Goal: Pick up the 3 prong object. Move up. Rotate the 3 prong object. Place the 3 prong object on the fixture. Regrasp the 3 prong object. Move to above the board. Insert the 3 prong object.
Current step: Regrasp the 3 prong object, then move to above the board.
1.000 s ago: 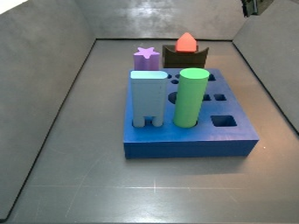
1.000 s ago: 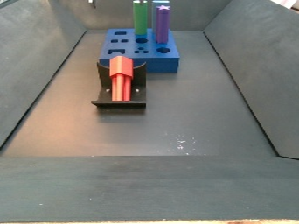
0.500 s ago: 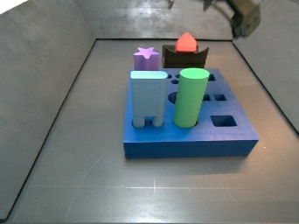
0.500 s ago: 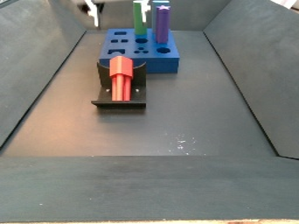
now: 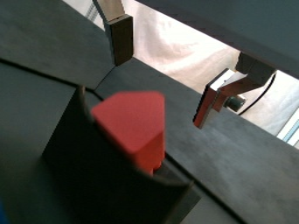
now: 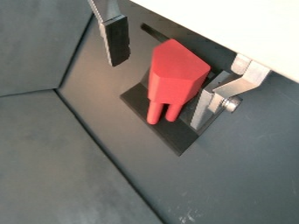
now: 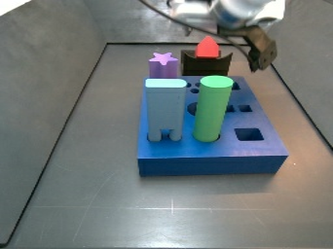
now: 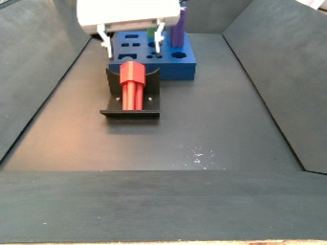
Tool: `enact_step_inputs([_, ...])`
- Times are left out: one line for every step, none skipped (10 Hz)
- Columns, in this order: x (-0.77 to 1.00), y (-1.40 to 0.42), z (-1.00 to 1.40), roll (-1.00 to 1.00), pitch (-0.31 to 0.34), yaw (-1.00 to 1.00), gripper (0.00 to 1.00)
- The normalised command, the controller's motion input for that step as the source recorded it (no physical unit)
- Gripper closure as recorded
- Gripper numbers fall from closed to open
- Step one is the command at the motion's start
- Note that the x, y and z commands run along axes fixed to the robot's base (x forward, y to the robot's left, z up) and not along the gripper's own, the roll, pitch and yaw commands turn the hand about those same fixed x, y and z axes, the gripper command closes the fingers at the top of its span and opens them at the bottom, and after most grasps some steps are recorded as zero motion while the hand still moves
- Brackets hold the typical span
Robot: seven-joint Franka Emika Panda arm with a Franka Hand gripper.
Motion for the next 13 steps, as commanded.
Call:
enact_step_inputs([0.14, 0.00, -1.00, 0.11, -0.036, 0.09, 0.00])
enact_step_inputs([0.12, -0.01, -0.81, 0.10, -0.037, 0.06, 0.00])
enact_step_inputs([0.11, -0.01, -0.67, 0.10, -0.037, 0.05, 0.00])
enact_step_inputs([0.10, -0.01, -0.58, 0.10, -0.039, 0.05, 0.00])
enact_step_inputs([0.09, -0.02, -0.39, 0.09, -0.034, 0.03, 0.00])
enact_step_inputs([0.07, -0.01, -0.37, 0.09, -0.027, 0.01, 0.00])
enact_step_inputs([0.07, -0.01, -0.37, 0.09, -0.026, 0.01, 0.00])
enact_step_inputs([0.07, -0.01, -0.37, 0.10, -0.026, 0.01, 0.00])
enact_step_inputs([0.06, -0.01, -0.37, 0.10, -0.025, 0.01, 0.00])
enact_step_inputs([0.06, -0.01, -0.37, 0.10, -0.024, 0.01, 0.00])
enact_step_inputs([0.00, 0.00, 0.00, 0.00, 0.000, 0.00, 1.00])
enact_step_inputs([0.39, -0.31, 1.00, 0.21, -0.395, 0.22, 1.00])
enact_step_inputs([0.38, -0.32, 1.00, 0.21, -0.385, 0.20, 1.00])
